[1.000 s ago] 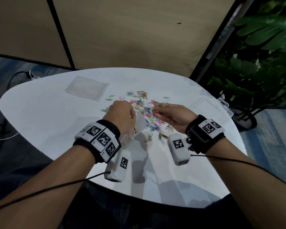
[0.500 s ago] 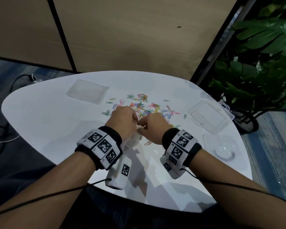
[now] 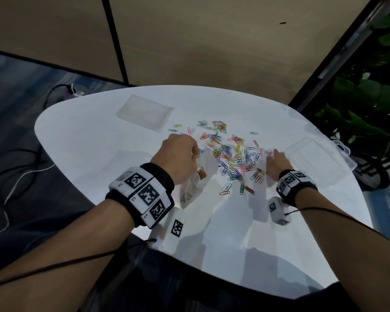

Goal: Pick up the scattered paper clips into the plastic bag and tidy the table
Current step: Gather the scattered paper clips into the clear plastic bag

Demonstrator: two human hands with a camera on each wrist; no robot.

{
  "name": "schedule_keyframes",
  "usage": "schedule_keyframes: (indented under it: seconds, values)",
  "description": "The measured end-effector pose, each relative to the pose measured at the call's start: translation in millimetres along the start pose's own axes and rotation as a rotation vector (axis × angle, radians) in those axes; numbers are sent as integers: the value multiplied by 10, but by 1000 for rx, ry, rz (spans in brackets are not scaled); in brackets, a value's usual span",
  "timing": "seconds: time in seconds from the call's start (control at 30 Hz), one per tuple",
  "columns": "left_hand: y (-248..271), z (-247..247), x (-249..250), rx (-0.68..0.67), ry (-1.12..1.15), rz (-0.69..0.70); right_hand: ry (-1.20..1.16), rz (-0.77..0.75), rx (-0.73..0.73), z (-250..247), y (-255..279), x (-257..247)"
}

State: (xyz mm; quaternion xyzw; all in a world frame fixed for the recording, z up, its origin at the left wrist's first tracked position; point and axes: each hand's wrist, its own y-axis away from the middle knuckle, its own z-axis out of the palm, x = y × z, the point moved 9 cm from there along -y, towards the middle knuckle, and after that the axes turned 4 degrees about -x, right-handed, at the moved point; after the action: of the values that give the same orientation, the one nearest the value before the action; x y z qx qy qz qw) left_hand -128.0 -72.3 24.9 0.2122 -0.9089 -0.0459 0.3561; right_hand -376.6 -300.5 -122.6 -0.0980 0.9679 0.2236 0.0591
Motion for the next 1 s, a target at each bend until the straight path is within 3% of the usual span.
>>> schedule_keyframes:
  seconds: [0.1, 0.23, 0.4, 0.5, 0.63, 0.73, 0.83, 0.93, 1.0]
  values:
    - [-30, -17, -12, 4, -1, -6, -52, -149, -29, 41, -95, -327]
    - [-56, 32, 37, -16, -38, -6, 216, -275, -128, 214, -26, -620]
    - [-50, 72, 99, -23, -32, -4, 295, -303, 138, 77, 216, -764]
    - [-36, 78, 110, -24, -54, 4, 233, -271, 163, 42, 269, -733]
    - [-31, 4, 84, -10, -60, -3, -257, -71, 142, -103, 225, -407]
    - [-33, -11, 72, -18, -52, -13, -928, 91, -17, -45, 314, -249]
    - [-35, -3, 70, -23, -37, -24, -1421, 24, -181, -123, 593, -573]
    - [-28, 10, 82, -26, -30, -30, -1595, -114, -424, -221, 1012, -1081]
    - [-24, 19, 87, -22, -29, -36, -1592, -169, -533, -193, 1280, -1339]
